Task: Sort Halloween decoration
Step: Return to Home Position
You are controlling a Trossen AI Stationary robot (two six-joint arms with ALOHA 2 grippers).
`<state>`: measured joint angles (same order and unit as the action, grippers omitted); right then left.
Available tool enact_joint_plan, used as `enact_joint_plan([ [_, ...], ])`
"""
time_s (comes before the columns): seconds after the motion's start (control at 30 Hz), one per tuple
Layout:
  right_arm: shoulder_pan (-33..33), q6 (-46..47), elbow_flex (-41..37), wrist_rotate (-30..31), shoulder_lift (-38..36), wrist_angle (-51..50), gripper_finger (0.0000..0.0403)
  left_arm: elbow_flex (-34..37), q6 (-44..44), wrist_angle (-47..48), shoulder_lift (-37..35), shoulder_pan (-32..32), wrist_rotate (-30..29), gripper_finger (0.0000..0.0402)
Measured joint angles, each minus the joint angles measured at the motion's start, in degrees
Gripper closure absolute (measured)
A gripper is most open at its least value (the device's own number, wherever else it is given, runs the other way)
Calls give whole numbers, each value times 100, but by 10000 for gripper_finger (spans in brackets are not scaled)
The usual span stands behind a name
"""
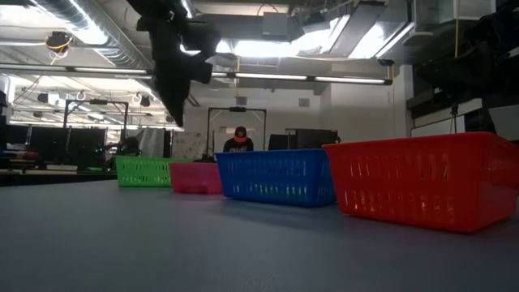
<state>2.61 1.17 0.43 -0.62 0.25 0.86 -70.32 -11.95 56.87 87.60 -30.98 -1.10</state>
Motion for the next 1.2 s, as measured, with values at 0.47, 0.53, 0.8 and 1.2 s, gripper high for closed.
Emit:
enact_joint_plan([
  [0.47,-2,-1,-1,0,-1,0,400,1917,374,-1478,-1994,-98,917,401],
  [0.53,0,0,-2,0,-2,0,400,2414,489,-1842,-2455,-99,917,401],
  [0.8,-1,-1,-2,0,-1,0,400,4258,959,-3814,-4076,-21,1773,401],
  [1.2,0,0,-2,0,-1,0,400,6119,1400,-6002,-5438,76,1967,401],
])
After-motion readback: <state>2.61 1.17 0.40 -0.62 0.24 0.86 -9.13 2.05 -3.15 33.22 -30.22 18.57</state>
